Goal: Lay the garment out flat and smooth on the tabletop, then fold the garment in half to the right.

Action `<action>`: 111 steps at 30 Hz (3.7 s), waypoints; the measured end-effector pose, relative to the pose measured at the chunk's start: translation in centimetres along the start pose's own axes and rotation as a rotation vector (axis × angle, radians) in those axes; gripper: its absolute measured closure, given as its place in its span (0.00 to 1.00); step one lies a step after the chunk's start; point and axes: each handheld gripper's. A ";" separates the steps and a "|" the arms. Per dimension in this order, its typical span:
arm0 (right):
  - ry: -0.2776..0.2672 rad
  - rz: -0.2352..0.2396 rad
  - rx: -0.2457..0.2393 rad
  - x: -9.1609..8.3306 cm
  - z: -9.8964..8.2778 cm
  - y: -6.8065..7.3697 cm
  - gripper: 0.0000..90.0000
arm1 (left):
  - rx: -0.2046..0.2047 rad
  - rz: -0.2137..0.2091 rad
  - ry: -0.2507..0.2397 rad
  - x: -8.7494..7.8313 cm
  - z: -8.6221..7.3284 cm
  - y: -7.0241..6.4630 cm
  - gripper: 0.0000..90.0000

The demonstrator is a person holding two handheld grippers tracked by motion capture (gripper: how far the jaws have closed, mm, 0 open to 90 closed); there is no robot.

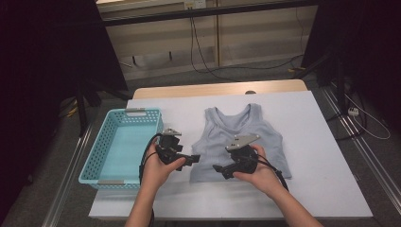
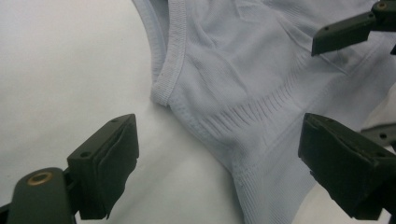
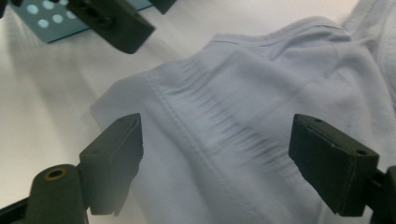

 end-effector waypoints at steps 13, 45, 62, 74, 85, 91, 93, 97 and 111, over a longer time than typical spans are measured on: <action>0.008 0.025 -0.068 0.6 0.5 1.6 0.20 | -0.008 -0.011 -0.018 -0.2 0.1 0.3 0.14; 0.004 0.046 -0.094 0.9 0.4 2.9 0.24 | -0.003 -0.001 -0.018 -0.5 0.0 0.0 0.15; 0.057 0.067 -0.166 3.4 0.9 4.5 0.43 | -0.034 0.010 -0.016 -0.6 -0.8 0.3 0.15; 0.063 0.073 -0.171 4.8 0.6 5.0 0.48 | -0.051 0.017 -0.023 -0.5 -0.9 0.3 0.15; 0.054 0.043 -0.169 4.8 0.4 4.8 0.60 | -0.057 0.028 -0.014 -0.5 -1.0 0.3 0.15; 0.060 0.015 -0.141 4.8 0.4 5.2 0.65 | -0.055 0.016 -0.014 -0.4 -0.7 0.2 0.16; 0.055 0.011 -0.137 4.8 0.4 5.0 0.69 | -0.056 0.017 -0.016 -0.4 -0.7 0.2 0.15; 0.053 0.012 -0.111 4.8 0.4 4.7 0.80 | -0.054 -0.003 -0.009 -0.2 -0.6 0.3 0.16; 0.027 0.074 -0.010 4.5 0.2 3.9 0.93 | -0.053 -0.001 -0.031 0.1 0.0 0.2 0.16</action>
Point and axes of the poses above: each handheld gripper's, and its own axes: x roughly forward along the jaws, z roughly out of its top, y roughly to its left, and after that the axes turned 13 degrees about y, right-handed
